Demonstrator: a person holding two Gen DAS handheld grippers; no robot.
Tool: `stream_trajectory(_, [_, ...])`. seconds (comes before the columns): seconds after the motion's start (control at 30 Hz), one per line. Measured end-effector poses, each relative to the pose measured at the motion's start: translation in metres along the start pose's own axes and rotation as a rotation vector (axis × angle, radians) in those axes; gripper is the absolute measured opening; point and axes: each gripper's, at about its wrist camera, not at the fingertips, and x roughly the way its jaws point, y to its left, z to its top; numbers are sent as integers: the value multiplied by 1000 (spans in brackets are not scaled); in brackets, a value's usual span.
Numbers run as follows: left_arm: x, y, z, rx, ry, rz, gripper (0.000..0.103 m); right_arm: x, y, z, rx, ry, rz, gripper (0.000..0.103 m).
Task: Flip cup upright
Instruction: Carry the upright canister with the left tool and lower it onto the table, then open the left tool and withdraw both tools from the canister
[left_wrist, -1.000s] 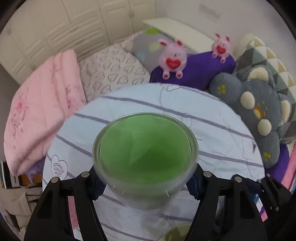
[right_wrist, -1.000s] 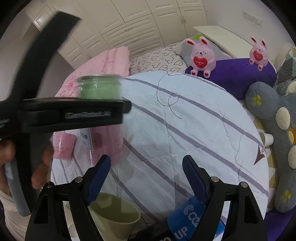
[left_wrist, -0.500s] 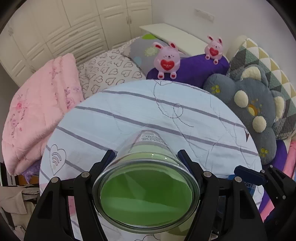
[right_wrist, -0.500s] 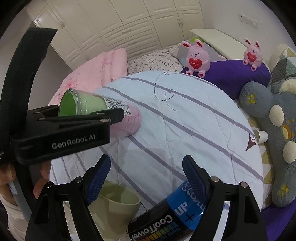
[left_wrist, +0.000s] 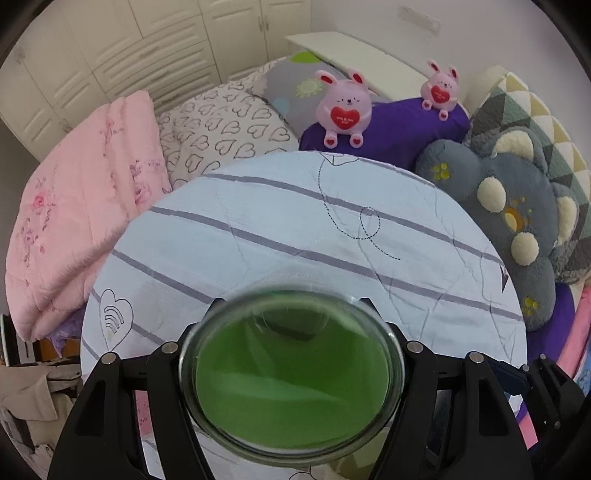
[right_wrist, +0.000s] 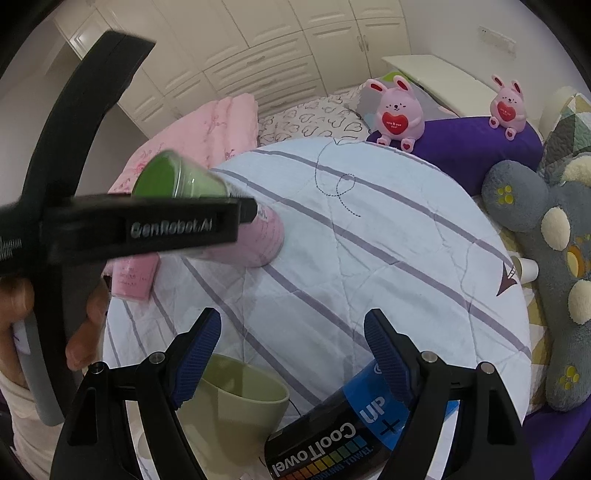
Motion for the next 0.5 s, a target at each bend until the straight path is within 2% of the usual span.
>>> stream_trajectory(0.13, [-3, -3, -2, 21, -19, 8, 88, 2, -2, 3, 3, -1, -5, 81])
stream_trajectory(0.2, [-3, -1, -3, 15, -21, 3, 96, 3, -2, 3, 6, -2, -5, 81])
stream_trajectory(0.4, [-15, 9, -12, -12, -35, -17, 96, -2, 4, 0, 2, -3, -4, 81])
stream_trajectory(0.5, [-32, 16, -21, -36, -64, -50, 96, -13, 9, -5, -3, -14, -12, 81])
